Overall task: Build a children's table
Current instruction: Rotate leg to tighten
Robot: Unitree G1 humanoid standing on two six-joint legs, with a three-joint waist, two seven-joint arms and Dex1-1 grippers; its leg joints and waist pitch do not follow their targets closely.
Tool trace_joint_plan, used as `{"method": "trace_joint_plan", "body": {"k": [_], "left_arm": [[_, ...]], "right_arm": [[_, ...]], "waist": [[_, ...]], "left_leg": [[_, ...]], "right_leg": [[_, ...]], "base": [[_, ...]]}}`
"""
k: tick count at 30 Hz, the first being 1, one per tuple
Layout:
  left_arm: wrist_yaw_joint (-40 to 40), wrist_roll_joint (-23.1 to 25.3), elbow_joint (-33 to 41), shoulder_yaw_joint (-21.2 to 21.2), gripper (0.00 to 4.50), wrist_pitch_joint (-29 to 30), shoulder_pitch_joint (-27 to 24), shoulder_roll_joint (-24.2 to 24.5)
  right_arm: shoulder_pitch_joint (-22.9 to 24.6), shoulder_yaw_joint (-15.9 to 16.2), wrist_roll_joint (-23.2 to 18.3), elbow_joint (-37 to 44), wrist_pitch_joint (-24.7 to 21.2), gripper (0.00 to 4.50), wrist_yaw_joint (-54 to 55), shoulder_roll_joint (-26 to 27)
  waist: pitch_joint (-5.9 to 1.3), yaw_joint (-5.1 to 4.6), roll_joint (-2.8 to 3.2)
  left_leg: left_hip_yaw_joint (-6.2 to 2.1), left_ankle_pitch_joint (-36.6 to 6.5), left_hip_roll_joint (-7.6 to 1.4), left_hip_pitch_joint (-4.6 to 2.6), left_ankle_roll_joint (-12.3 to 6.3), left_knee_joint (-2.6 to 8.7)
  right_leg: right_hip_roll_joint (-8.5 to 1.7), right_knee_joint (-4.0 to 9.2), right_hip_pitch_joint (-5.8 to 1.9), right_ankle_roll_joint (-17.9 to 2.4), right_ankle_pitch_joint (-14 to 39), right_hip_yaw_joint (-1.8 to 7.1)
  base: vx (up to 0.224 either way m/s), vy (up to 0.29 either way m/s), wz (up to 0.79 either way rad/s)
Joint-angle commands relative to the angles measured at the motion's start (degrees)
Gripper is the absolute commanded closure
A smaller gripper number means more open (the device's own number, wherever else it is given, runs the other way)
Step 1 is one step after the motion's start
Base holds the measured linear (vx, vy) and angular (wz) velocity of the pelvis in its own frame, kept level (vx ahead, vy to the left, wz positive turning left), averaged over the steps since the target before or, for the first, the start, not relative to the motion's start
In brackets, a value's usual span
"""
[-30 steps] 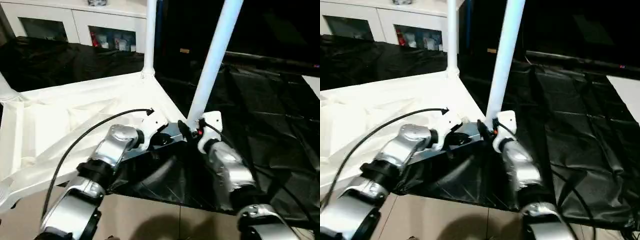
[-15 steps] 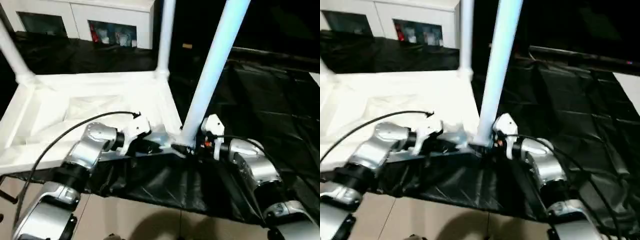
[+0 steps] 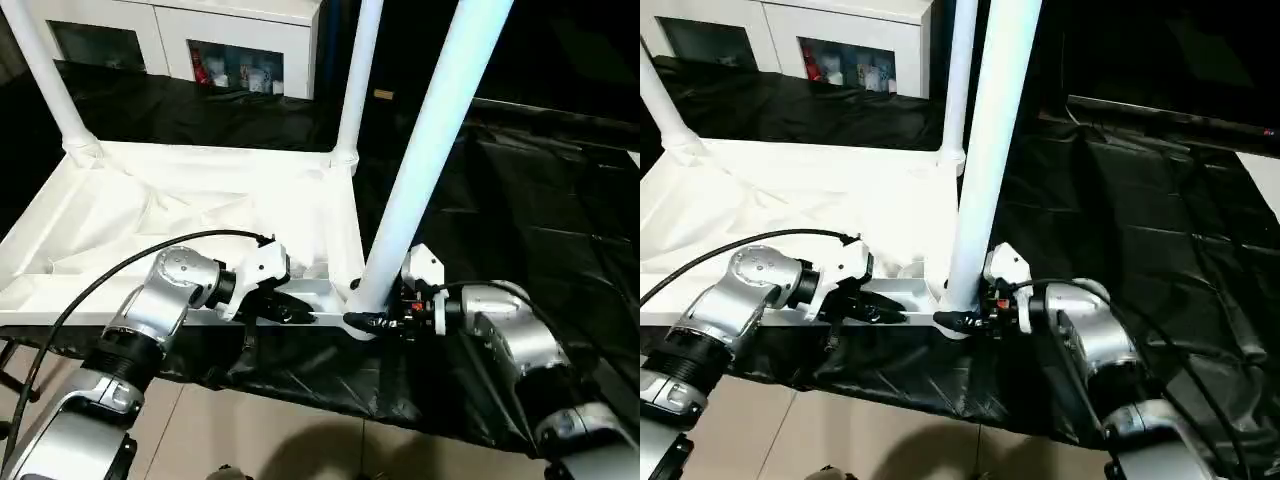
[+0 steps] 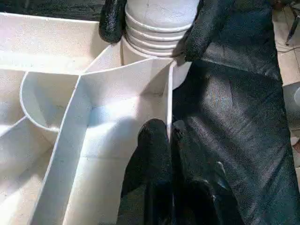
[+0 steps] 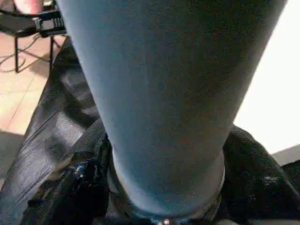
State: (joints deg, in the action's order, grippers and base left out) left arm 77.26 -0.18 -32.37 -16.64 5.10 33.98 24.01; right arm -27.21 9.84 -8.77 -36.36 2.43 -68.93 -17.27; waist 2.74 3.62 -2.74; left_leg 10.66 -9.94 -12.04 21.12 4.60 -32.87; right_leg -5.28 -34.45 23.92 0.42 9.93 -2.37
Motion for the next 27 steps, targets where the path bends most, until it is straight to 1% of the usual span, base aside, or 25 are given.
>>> {"method": "trace_joint_plan", "body": {"k": [1, 2, 3, 5, 6, 7, 8, 9, 10, 11, 12, 13, 14, 15, 16, 17, 18, 19, 20, 22, 23, 24, 25, 26, 27], "left_arm": [[-1.60, -0.69, -0.12, 0.43, 4.50, 1.17, -0.23, -1.43], [-4.04, 0.04, -0.84, 0.41, 4.50, 1.93, -0.03, -2.25], [-7.15, 0.84, -1.59, 0.42, 4.50, 3.15, 0.10, -3.39], [-11.41, 1.58, -2.90, 0.66, 4.50, 4.28, 0.64, -5.82], [-14.82, 2.29, -3.92, 0.72, 4.50, 5.24, 1.15, -7.78], [-14.82, 2.29, -3.92, 0.72, 4.50, 5.24, 1.15, -7.78], [-18.64, 2.99, -5.35, 0.74, 4.50, 6.07, 1.86, -10.21], [-20.64, 3.40, -6.23, 0.66, 4.50, 6.38, 2.30, -11.56], [-23.08, 3.87, -7.34, 0.66, 4.50, 6.38, 2.83, -13.06], [-24.94, 4.13, -8.12, 0.71, 4.50, 6.29, 3.16, -14.15], [-26.83, 4.26, -9.15, 0.80, 4.50, 6.27, 3.59, -15.49], [-26.83, 4.26, -9.15, 0.80, 4.50, 6.27, 3.59, -15.49], [-30.07, 4.71, -10.71, 0.57, 4.50, 5.97, 4.13, -17.91], [-31.20, 4.97, -11.18, 0.65, 4.50, 5.85, 4.25, -19.00], [-31.48, 4.99, -11.21, 0.76, 4.50, 5.79, 4.25, -19.35], [-31.51, 4.99, -11.21, 0.78, 4.50, 5.79, 4.25, -19.40], [-31.56, 5.02, -11.00, 0.92, 4.50, 5.85, 4.29, -19.69], [-31.37, 5.10, -10.79, 0.98, 4.50, 5.72, 4.35, -19.50], [-30.87, 5.18, -10.53, 0.97, 4.50, 5.45, 4.37, -19.07], [-28.97, 5.34, -9.95, 1.10, 4.50, 3.89, 4.46, -17.55], [-28.86, 5.33, -9.92, 1.11, 4.50, 3.85, 4.45, -17.46], [-28.07, 5.22, -9.63, 1.17, 4.50, 3.54, 4.36, -16.75], [-26.95, 5.07, -9.33, 1.15, 4.50, 2.68, 4.26, -15.90], [-25.17, 4.52, -8.55, 1.35, 4.50, 2.79, 3.98, -14.75], [-24.11, 4.24, -8.25, 1.57, 4.50, 2.79, 3.87, -14.12]], "right_arm": [[1.56, -0.39, -0.49, 1.01, -1.82, 1.80, 2.73, 1.14], [2.03, -1.59, -0.56, 1.03, -2.01, 1.81, 6.40, 2.41], [2.58, -3.07, -0.25, 0.92, -1.99, 1.81, 11.70, 4.18], [2.90, -3.95, 0.80, 0.12, -1.62, 1.81, 18.08, 6.43], [2.68, -4.79, 1.30, -1.07, -1.73, 1.82, 23.24, 8.43], [2.68, -4.79, 1.30, -1.07, -1.73, 1.82, 23.24, 8.43], [2.23, -5.95, 1.61, -2.64, -1.49, 1.82, 29.27, 11.05], [1.81, -6.67, 1.70, -3.67, -1.47, 1.82, 32.79, 12.61], [1.25, -7.30, 1.94, -4.85, -1.40, 1.82, 36.58, 14.24], [0.92, -7.62, 2.24, -5.49, -1.26, 1.82, 39.28, 15.46], [0.15, -7.91, 2.50, -6.54, -1.06, 1.82, 42.39, 17.07], [0.15, -7.91, 2.50, -6.54, -1.06, 1.82, 42.39, 17.07], [-1.54, -7.89, 3.52, -7.61, -0.85, 1.82, 47.68, 20.63], [-2.25, -7.40, 4.59, -7.70, -0.25, 1.82, 49.74, 22.12], [-2.44, -6.93, 5.13, -7.53, 0.25, 1.82, 49.93, 22.47], [-2.47, -6.85, 5.21, -7.50, 0.33, 1.82, 49.94, 22.51], [-2.74, -6.71, 5.53, -7.10, 1.45, 1.48, 50.08, 22.91], [-2.76, -6.93, 5.32, -6.85, 1.64, 1.48, 49.54, 22.71], [-2.61, -7.15, 4.88, -6.49, 1.70, 1.13, 48.37, 22.30], [-1.91, -7.65, 3.78, -5.52, 1.91, 1.09, 44.27, 20.13], [-1.87, -7.66, 3.74, -5.47, 1.94, 1.09, 44.03, 19.99], [-1.54, -7.56, 3.51, -5.11, 2.05, 0.84, 42.43, 19.00], [-1.39, -7.39, 3.47, -4.98, 2.13, 0.71, 41.11, 17.97], [-1.18, -7.02, 3.66, -4.61, 2.31, 0.66, 39.27, 16.32], [-1.17, -6.88, 4.05, -4.62, 2.59, 0.66, 38.50, 15.42]], "waist": [[-3.67, 0.08, 0.26], [-3.57, 0.03, 0.16], [-3.44, -0.18, 0.30], [-3.34, -0.45, 0.02], [-3.31, -0.62, 0.09], [-3.23, -0.72, 0.13], [-3.19, -0.85, 0.01], [-3.06, -0.92, 0.06], [-3.04, -0.99, 0.02], [-2.96, -1.00, 0.39], [-2.88, -1.20, 0.16], [-2.75, -1.27, 0.23], [-2.70, -1.49, 0.72], [-2.79, -1.74, 0.81], [-2.78, -1.86, 0.63], [-2.92, -1.91, 0.79], [-3.00, -1.79, 0.96], [-3.00, -1.80, 0.95], [-3.10, -1.78, 0.94], [-3.13, -1.81, 1.16], [-3.19, -1.79, 1.10], [-3.21, -1.74, 1.17], [-3.21, -1.77, 1.23], [-3.21, -1.76, 1.52], [-3.34, -1.72, 1.29]], "left_leg": [[0.26, -12.06, -1.05, -0.67, -2.48, 3.54], [0.28, -12.22, -1.04, -0.62, -2.50, 3.56], [0.18, -13.76, -1.03, -0.75, -1.61, 3.80], [-0.04, -15.38, -0.92, -0.74, -0.44, 4.02], [-0.10, -16.29, -0.83, -0.81, 0.16, 4.08], [-0.06, -17.01, -0.85, -0.94, 0.31, 4.11], [-0.16, -17.67, -0.74, -0.81, 0.59, 4.13], [-0.17, -18.84, -0.66, -1.06, 0.90, 4.15], [-0.30, -19.32, -0.67, -1.13, 1.13, 4.15], [-0.50, -20.43, -0.53, -1.00, 1.32, 4.29], [-0.50, -21.81, -0.46, -1.16, 1.14, 4.28], [-0.57, -22.58, -0.46, -1.21, 1.20, 4.33], [-0.69, -23.85, -0.39, -1.33, 1.29, 4.40], [-0.92, -24.32, -0.28, -1.26, 1.63, 4.45], [-0.92, -24.55, -0.24, -1.31, 1.64, 4.48], [-0.96, -24.80, -0.26, -1.33, 1.31, 4.46], [-0.91, -24.66, -0.26, -1.27, 0.77, 4.43], [-0.88, -24.52, -0.27, -1.17, 0.57, 4.47], [-0.83, -23.91, -0.29, -0.98, 0.27, 4.50], [-0.76, -23.77, -0.35, -0.94, -0.08, 4.52], [-0.77, -23.49, -0.37, -0.78, -0.33, 4.53], [-0.70, -22.94, -0.43, -0.77, -0.55, 4.51], [-0.65, -22.60, -0.43, -0.75, -0.66, 4.49], [-0.57, -22.18, -0.45, -0.74, -0.77, 4.46], [-0.52, -21.36, -0.47, -0.63, -0.88, 4.38]], "right_leg": [[-1.91, 3.10, -3.11, -14.90, 7.26, 1.56], [-1.91, 3.17, -3.07, -14.85, 7.53, 1.59], [-2.03, 3.49, -2.85, -14.17, 10.37, 1.67], [-2.04, 3.89, -2.90, -12.95, 14.12, 1.61], [-2.07, 4.11, -2.75, -12.03, 16.44, 1.66], [-2.07, 4.35, -2.54, -11.71, 17.55, 1.71], [-2.14, 4.53, -2.57, -10.94, 19.40, 1.71], [-2.14, 4.93, -2.14, -10.17, 21.81, 1.71], [-2.18, 4.99, -2.09, -9.86, 22.83, 1.66], [-2.18, 5.17, -2.26, -9.00, 24.90, 1.54], [-2.13, 5.62, -2.04, -8.17, 26.80, 1.48], [-2.15, 5.74, -1.89, -7.84, 27.96, 1.46], [-2.15, 6.12, -1.79, -7.18, 29.52, 1.39], [-2.13, 6.19, -1.84, -6.53, 30.64, 1.24], [-2.05, 6.36, -1.79, -6.19, 31.17, 1.18], [-1.99, 6.38, -1.86, -5.95, 30.71, 1.17], [-2.02, 6.34, -1.86, -6.09, 29.73, 1.25], [-1.99, 6.34, -1.85, -6.18, 29.26, 1.27], [-1.95, 6.18, -2.01, -6.53, 27.87, 1.31], [-1.86, 6.07, -2.03, -7.18, 26.05, 1.33], [-1.88, 5.91, -2.25, -7.61, 25.00, 1.31], [-1.87, 5.80, -2.28, -8.18, 23.61, 1.36], [-1.86, 5.76, -2.29, -8.45, 23.01, 1.41], [-1.88, 5.65, -2.31, -9.11, 21.88, 1.49], [-1.88, 5.46, -2.57, -9.68, 20.53, 1.47]], "base": [[0.000, 0.000, 0.00], [0.000, 0.000, 0.00], [0.000, 0.000, 0.00], [0.000, 0.000, 0.00], [0.000, 0.000, 0.00], [0.000, 0.000, 0.00], [0.000, 0.000, 0.00], [0.000, 0.000, 0.00], [0.000, 0.000, 0.00], [0.000, 0.000, 0.00], [0.000, 0.000, 0.00], [0.000, 0.000, 0.00], [0.000, 0.000, 0.00], [0.000, 0.000, 0.00], [0.000, 0.000, 0.00], [0.000, 0.000, 0.00], [0.000, 0.000, 0.00], [0.000, 0.000, 0.00], [0.000, 0.000, 0.00], [0.000, 0.000, 0.00], [0.000, 0.000, 0.00], [0.000, 0.000, 0.00], [0.000, 0.000, 0.00], [0.000, 0.000, 0.00], [0.000, 0.000, 0.00]]}}
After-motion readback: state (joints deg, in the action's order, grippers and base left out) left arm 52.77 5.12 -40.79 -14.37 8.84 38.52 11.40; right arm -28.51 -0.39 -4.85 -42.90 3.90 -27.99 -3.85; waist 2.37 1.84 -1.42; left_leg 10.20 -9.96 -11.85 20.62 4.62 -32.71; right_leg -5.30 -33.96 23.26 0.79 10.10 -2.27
